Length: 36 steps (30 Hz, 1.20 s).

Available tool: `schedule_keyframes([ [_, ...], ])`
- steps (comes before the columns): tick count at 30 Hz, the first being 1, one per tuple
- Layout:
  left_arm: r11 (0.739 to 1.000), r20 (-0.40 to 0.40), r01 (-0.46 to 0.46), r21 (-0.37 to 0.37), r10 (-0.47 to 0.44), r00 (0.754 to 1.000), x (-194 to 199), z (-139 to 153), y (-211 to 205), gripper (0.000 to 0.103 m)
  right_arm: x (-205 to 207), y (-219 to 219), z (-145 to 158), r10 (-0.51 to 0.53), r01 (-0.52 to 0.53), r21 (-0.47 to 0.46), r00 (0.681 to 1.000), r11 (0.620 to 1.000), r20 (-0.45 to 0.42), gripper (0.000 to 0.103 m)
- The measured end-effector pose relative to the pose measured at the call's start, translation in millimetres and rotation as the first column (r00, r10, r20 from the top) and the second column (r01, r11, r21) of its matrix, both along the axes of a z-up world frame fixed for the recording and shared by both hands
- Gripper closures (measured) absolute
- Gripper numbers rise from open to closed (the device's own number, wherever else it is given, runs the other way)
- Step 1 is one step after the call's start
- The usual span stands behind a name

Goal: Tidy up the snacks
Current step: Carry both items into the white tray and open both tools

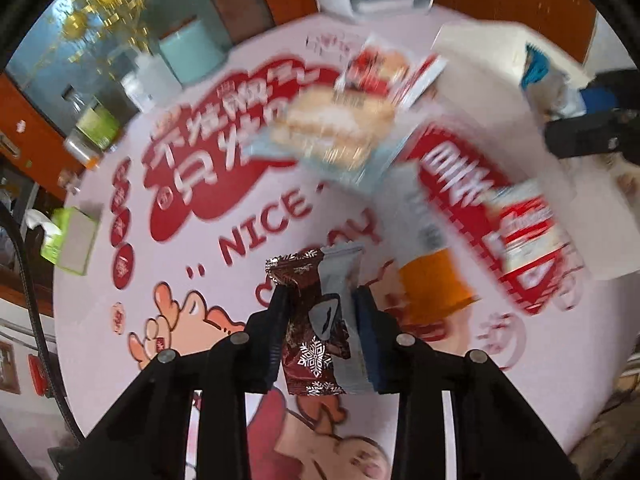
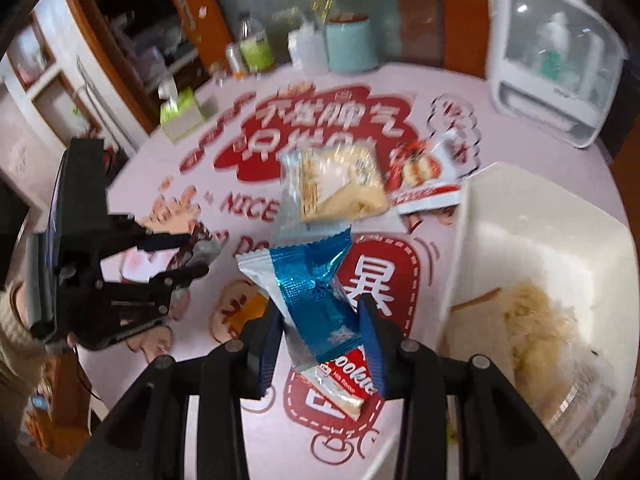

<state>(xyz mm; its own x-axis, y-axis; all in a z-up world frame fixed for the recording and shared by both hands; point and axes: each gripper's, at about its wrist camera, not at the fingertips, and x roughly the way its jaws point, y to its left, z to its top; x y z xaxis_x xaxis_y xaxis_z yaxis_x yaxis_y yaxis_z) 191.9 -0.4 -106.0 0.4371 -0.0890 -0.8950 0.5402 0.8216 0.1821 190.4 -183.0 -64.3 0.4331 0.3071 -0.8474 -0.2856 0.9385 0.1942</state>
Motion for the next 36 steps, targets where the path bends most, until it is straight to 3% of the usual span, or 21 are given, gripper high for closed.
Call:
schedule_keyframes([
  [4,0.996,0.085,0.047,-0.075,-0.040,0.996,-25.8,55.0,-25.0,0.072,-34.9,-20.4,38.8,-0.059,0.056,0.029,0.993,0.998,0.104,0.065],
  [9,0.972,0.206,0.153,-0.179,-0.115,0.972,-62.4,120.5,-71.9,0.072,-85.9,-51.5,86.4,-0.154,0.144,0.058,0.958,0.988,0.243,0.065],
  [17,0.915,0.299,0.254,-0.313,-0.160,0.941,-86.3,180.7,-150.0,0.072,-147.1,-118.7,139.0,-0.385,0.379,0.093,0.840,0.921,0.381,0.065],
  [22,0.912,0.305,0.258,-0.318,-0.160,0.939,-79.8,180.1,-191.2,0.072,-159.5,-155.5,138.2,-0.499,0.505,0.094,0.777,0.858,0.384,0.065],
  [25,0.927,0.318,0.252,-0.280,-0.158,0.935,-69.1,169.4,-215.5,0.072,-159.1,-171.2,128.0,-0.531,0.537,0.092,0.771,0.839,0.351,0.065],
  [29,0.944,0.283,0.221,-0.245,-0.148,0.947,-42.8,144.2,-235.7,0.072,-150.7,-180.3,102.1,-0.561,0.561,0.090,0.780,0.823,0.278,0.065],
  [36,0.964,0.199,0.139,-0.225,-0.094,0.976,2.3,97.7,-247.3,0.071,-133.4,-173.7,58.4,-0.549,0.544,0.074,0.823,0.836,0.148,0.065],
])
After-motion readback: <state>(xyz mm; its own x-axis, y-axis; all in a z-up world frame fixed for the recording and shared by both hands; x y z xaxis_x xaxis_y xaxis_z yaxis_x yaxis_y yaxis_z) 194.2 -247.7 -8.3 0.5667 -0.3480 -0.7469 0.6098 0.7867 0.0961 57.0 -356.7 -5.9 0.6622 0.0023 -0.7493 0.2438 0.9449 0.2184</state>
